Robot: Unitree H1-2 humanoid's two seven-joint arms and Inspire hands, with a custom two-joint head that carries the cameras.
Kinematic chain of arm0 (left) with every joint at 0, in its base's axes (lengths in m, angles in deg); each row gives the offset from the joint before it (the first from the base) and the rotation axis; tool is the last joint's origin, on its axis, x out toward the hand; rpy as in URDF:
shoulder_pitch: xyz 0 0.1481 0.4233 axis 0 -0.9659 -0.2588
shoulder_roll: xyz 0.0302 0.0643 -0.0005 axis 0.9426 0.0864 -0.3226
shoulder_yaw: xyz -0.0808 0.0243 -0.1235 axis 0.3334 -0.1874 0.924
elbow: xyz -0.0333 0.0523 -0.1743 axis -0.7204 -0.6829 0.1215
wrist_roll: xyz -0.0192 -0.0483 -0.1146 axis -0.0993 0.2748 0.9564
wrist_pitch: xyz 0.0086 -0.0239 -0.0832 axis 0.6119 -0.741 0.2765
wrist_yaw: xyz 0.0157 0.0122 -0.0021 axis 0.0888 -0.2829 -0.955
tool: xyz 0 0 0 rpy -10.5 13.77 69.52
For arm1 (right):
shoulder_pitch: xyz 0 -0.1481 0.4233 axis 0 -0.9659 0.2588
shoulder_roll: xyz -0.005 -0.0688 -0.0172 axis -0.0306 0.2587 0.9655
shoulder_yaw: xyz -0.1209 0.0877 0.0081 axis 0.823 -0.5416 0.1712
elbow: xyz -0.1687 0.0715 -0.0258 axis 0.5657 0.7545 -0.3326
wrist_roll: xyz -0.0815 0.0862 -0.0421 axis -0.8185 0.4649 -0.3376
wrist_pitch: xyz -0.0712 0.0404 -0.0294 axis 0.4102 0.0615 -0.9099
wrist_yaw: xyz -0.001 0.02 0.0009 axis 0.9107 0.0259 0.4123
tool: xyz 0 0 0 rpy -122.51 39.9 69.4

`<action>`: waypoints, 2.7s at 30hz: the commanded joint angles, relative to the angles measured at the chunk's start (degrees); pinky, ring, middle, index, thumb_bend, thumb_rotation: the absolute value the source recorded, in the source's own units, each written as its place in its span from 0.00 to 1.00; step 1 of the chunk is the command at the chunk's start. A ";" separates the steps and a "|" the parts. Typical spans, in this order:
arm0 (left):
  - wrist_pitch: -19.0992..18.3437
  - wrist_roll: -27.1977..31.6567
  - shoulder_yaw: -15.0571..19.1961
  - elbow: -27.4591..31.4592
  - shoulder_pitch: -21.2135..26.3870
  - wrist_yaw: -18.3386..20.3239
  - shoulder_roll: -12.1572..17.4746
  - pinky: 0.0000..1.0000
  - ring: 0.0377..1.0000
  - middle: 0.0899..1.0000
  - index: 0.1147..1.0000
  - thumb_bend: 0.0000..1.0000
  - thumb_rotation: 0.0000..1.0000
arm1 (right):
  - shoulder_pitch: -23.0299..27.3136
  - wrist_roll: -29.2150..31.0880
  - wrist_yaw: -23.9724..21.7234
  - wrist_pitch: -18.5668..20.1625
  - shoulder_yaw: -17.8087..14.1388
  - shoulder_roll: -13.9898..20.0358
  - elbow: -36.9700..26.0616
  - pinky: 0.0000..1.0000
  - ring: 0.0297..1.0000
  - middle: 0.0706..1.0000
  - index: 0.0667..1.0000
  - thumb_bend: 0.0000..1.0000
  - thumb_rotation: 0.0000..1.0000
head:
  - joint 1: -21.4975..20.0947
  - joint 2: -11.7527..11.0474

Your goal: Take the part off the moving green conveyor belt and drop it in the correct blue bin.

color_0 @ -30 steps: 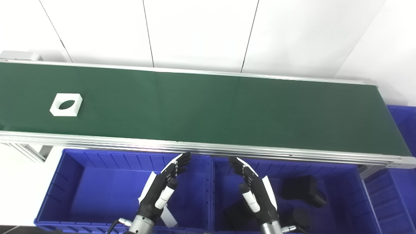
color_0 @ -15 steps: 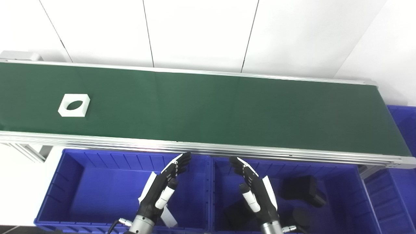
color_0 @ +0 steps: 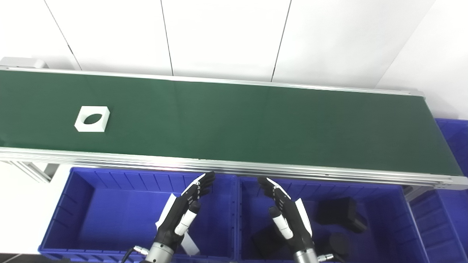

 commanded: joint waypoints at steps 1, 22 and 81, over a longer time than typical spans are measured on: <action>2.23 0.29 -0.37 -0.34 1.15 -0.37 -0.86 0.88 0.89 0.88 0.85 0.78 0.94 | 0.47 0.75 -0.48 -2.27 -0.71 0.00 -0.52 0.86 0.87 0.85 0.82 0.79 0.97 | 1.50 -1.10; 2.23 -2.35 -5.49 -5.53 3.78 -8.41 -0.40 0.76 0.83 0.83 0.78 0.85 0.87 | 0.99 2.84 -7.28 -2.27 -6.83 -1.51 4.16 0.87 0.88 0.85 0.83 0.83 1.00 | 7.74 -6.16; 2.14 -30.88 -4.48 7.20 34.54 -13.71 20.26 0.81 0.81 0.79 0.73 1.00 0.26 | 1.47 4.15 -14.68 -2.27 -12.09 -3.73 6.50 0.91 0.89 0.86 0.85 0.77 0.98 | 9.54 -6.16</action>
